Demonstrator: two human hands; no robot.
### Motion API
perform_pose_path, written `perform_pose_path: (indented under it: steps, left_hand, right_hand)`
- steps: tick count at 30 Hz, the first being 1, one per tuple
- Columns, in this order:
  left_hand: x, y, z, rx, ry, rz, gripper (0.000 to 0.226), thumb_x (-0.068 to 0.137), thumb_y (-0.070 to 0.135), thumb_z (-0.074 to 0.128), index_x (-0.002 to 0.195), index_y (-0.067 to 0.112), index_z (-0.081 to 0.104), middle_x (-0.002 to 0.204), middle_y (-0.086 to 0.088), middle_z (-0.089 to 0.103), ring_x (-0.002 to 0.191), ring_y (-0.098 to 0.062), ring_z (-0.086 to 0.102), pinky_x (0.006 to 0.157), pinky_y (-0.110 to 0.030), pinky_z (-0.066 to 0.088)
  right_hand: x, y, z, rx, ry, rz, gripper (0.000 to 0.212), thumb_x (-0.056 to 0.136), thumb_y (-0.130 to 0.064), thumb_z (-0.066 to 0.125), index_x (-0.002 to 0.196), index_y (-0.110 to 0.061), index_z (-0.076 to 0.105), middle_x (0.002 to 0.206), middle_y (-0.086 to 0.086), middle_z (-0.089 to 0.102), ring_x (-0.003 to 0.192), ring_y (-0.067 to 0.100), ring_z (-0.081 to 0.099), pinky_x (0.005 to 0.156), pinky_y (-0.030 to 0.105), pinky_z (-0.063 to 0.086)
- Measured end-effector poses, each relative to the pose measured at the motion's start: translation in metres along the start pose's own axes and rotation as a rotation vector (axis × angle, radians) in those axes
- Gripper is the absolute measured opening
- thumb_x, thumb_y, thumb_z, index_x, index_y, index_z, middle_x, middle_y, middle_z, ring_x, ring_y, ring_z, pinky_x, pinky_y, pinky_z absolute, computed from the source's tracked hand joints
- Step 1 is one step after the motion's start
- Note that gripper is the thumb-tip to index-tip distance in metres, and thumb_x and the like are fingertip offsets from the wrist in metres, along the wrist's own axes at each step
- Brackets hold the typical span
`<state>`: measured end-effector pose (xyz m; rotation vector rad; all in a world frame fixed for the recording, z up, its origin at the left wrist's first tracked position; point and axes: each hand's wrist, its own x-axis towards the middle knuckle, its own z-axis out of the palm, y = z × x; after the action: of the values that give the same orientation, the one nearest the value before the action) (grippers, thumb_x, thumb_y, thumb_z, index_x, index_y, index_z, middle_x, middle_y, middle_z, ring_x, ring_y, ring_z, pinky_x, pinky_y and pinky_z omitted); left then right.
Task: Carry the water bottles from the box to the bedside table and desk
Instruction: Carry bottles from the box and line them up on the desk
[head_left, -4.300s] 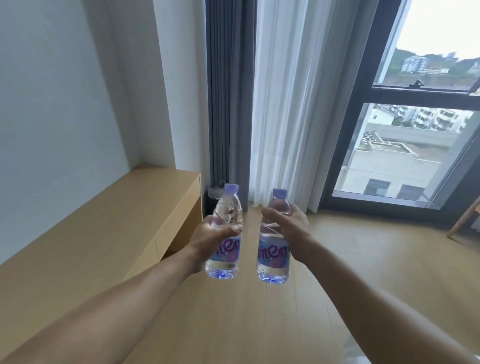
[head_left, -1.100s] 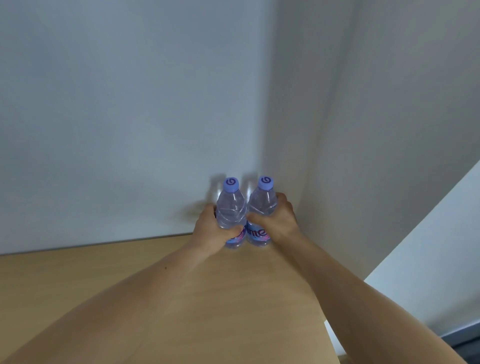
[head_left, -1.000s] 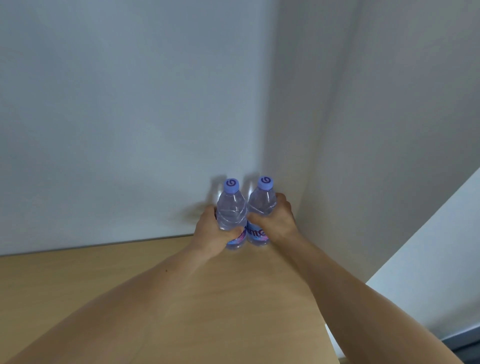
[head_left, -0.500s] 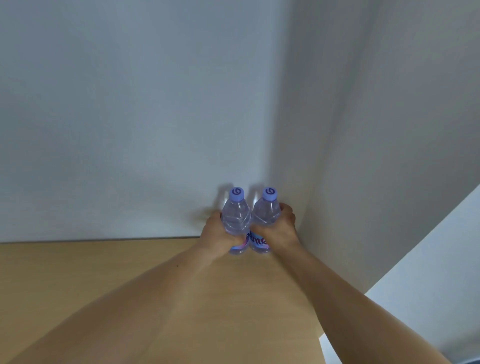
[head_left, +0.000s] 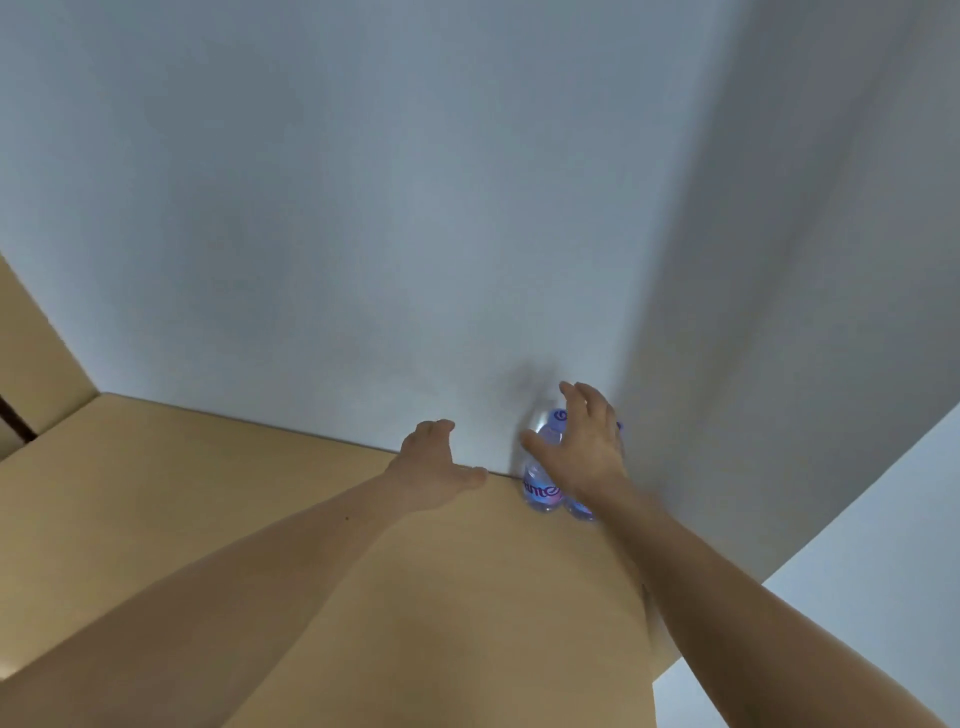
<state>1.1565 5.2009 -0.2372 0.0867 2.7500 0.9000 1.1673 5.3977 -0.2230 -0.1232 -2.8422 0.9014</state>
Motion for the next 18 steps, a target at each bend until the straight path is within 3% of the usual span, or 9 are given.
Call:
perform_pose_path:
  steps: [11,18]
  left_hand:
    - [-0.143,-0.184,-0.128,0.185,0.173,-0.211,0.09,0.091,0.059,0.057,0.16,0.02,0.014,0.168,-0.002,0.004,0.155,-0.023,-0.001,0.123,-0.048,0.013]
    - [-0.272,-0.349,-0.209,0.201,0.235,-0.444,0.089,0.091,0.06,0.054,0.16,0.021,0.012,0.169,-0.003,-0.001,0.155,-0.024,-0.008,0.123,-0.052,0.012]
  right_hand:
    - [-0.073,-0.199,0.103,-0.303,-0.361,-0.317,0.08,0.091,-0.063,0.048,0.156,-0.031,0.016,0.165,-0.003,0.007,0.152,0.02,-0.004,0.12,0.051,0.012]
    - [-0.162,-0.378,0.216,-0.352,-0.515,-0.565,0.079,0.089,-0.066,0.047,0.155,-0.033,0.019,0.164,-0.002,0.014,0.151,0.022,0.009,0.117,0.051,0.02]
